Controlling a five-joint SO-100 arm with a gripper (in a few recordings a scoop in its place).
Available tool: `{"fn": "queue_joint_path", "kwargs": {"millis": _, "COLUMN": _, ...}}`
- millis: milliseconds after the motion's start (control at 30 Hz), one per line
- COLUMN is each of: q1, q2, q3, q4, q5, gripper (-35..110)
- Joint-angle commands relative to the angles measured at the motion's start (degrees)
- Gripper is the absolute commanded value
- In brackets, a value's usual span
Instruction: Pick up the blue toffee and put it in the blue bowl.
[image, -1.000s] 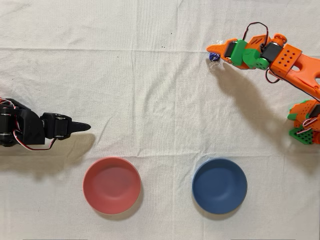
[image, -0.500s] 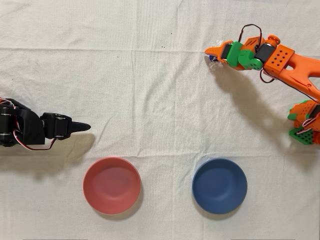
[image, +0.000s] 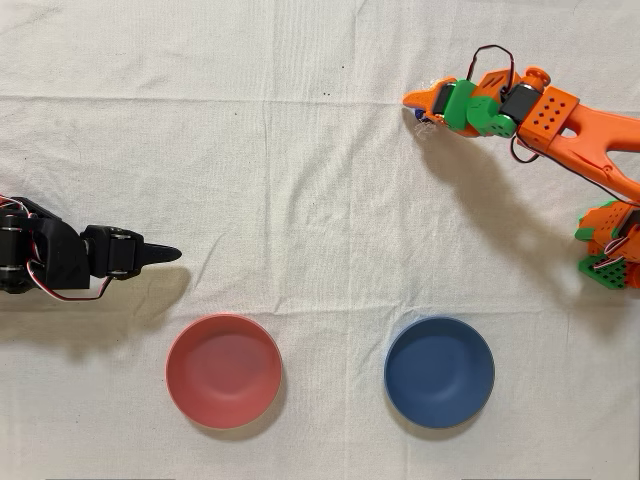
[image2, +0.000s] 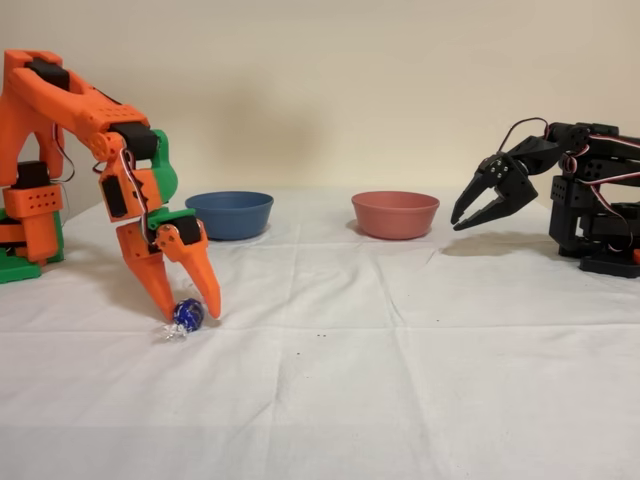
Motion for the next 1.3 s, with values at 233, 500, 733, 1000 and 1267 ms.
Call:
{"fn": "queue_joint_path", "kwargs": {"millis": 233, "q1": 1.1, "q2": 0.4, "q3": -0.4, "q4": -0.1, "q5": -1.1, "gripper": 17}}
{"fn": "queue_joint_path", "kwargs": {"millis": 500, "q1": 1.4, "q2": 2.3, "q3": 0.9, "q4": -0.3, "q5": -1.8, "gripper": 12}}
{"fn": "queue_joint_path", "kwargs": {"millis": 733, "q1": 1.3, "q2": 7.7, "q3": 2.5, "q4": 0.9, "q5": -3.2, "gripper": 12}}
{"fn": "queue_joint_path", "kwargs": {"millis": 1000, "q1": -2.3, "q2": 17.0, "q3": 0.5, "q4": 7.1, "q5": -3.3, "gripper": 12}}
{"fn": "queue_joint_path", "kwargs": {"millis": 1267, "q1": -8.7, "q2": 23.8, "q3": -7.4, "q4": 15.5, "q5": -3.8, "gripper": 12}}
